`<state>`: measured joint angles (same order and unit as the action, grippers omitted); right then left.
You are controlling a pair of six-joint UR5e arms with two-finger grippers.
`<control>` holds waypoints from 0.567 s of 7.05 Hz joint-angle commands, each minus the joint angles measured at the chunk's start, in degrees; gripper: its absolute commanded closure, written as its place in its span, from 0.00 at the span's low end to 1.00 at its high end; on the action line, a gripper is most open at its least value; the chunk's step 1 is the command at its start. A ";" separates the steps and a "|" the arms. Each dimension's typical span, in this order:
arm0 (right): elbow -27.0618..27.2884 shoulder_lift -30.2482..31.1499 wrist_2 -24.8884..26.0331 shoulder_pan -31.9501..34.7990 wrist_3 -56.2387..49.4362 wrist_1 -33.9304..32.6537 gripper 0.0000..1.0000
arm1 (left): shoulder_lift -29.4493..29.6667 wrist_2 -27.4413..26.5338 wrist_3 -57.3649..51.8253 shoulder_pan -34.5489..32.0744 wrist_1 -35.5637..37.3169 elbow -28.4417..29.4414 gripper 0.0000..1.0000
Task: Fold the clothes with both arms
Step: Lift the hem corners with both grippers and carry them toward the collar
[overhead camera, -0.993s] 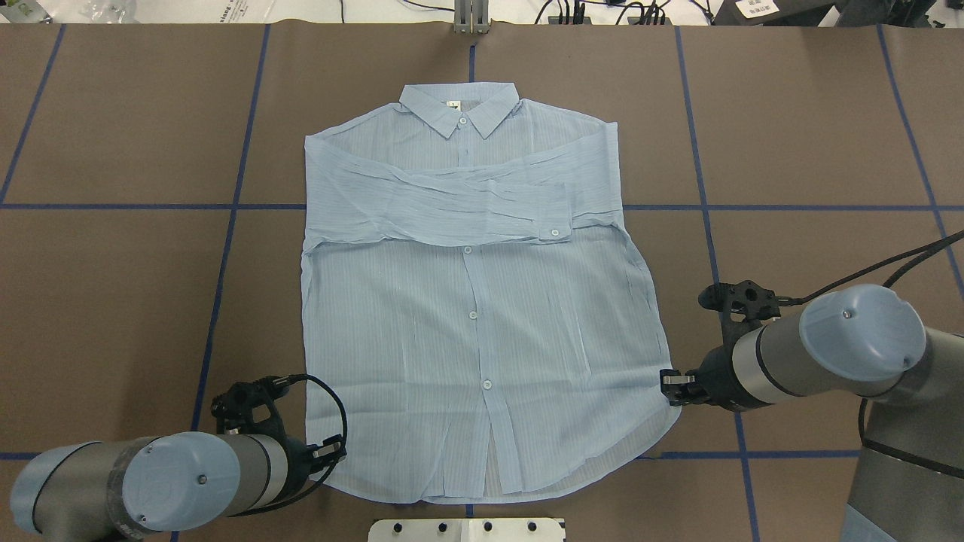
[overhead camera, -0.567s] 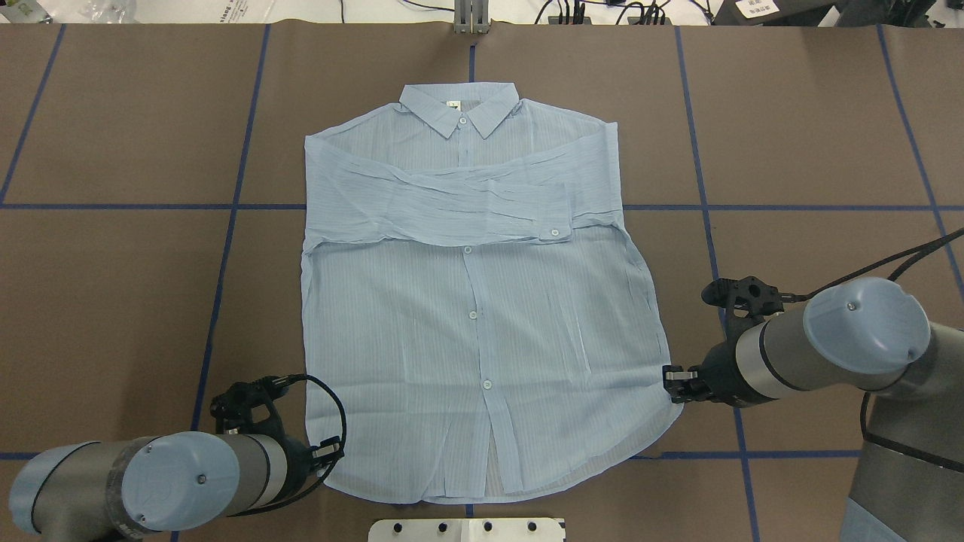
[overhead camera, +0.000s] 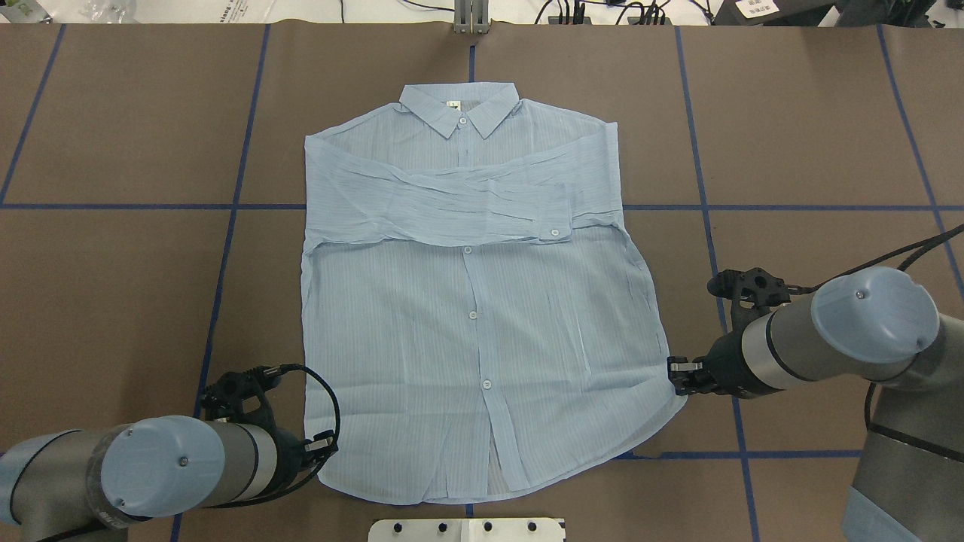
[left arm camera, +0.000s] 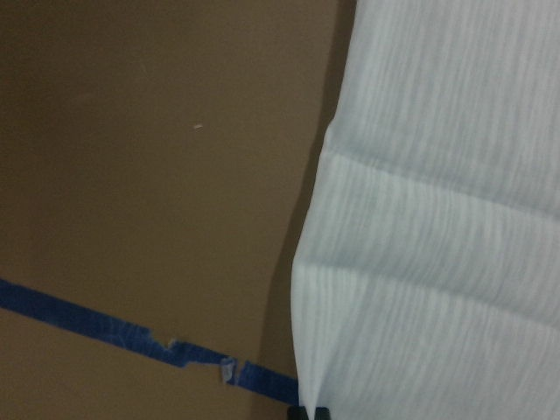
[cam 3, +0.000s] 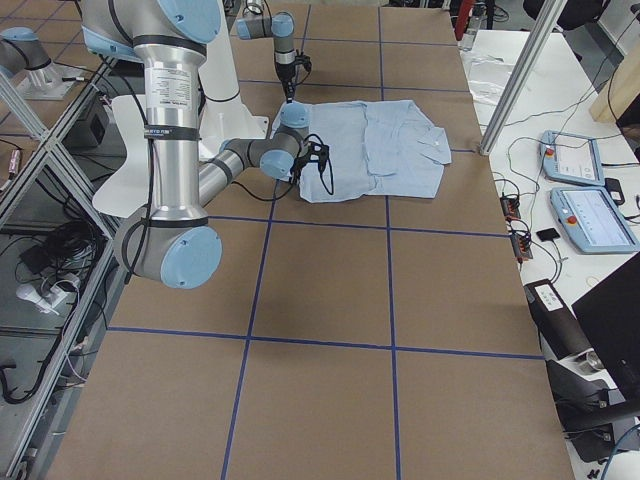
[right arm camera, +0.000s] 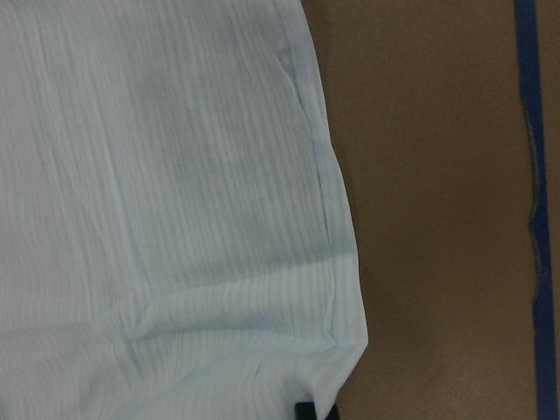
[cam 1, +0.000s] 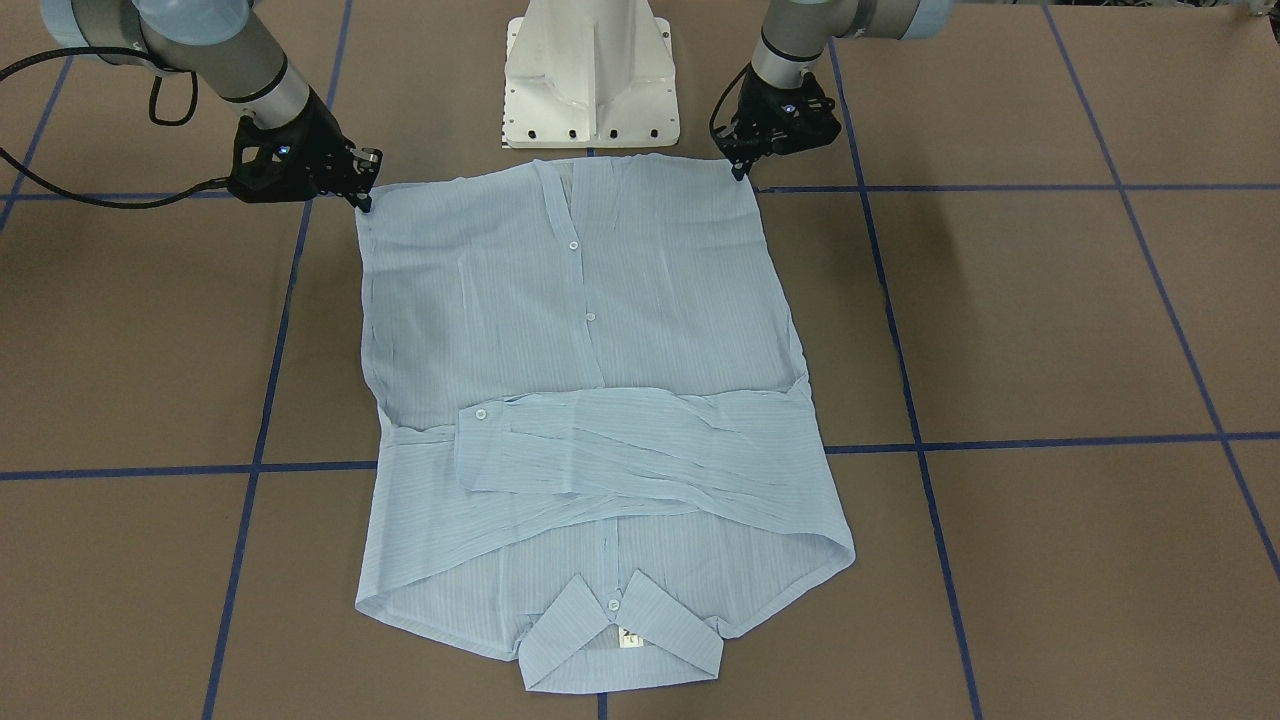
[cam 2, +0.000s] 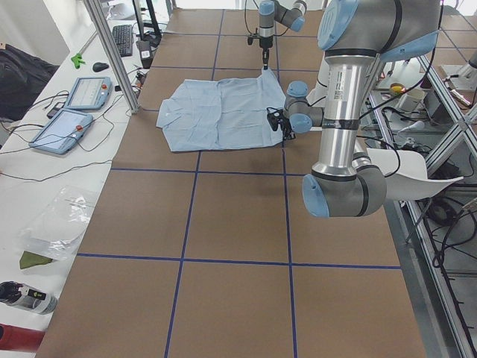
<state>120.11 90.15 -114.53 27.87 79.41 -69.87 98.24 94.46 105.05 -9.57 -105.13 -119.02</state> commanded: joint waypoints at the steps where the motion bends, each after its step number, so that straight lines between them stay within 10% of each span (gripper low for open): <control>1: -0.05 -0.32 -2.44 3.14 -0.31 0.09 1.00 | 0.02 0.20 -1.59 -1.58 0.89 -1.48 1.00; 4: -0.40 -1.81 -2.72 4.74 -0.31 0.09 1.00 | 0.90 3.79 -9.83 -9.30 0.80 -1.92 1.00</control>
<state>119.86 88.90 -117.15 31.97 79.11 -69.82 98.67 96.86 98.63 -15.61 -104.30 -120.84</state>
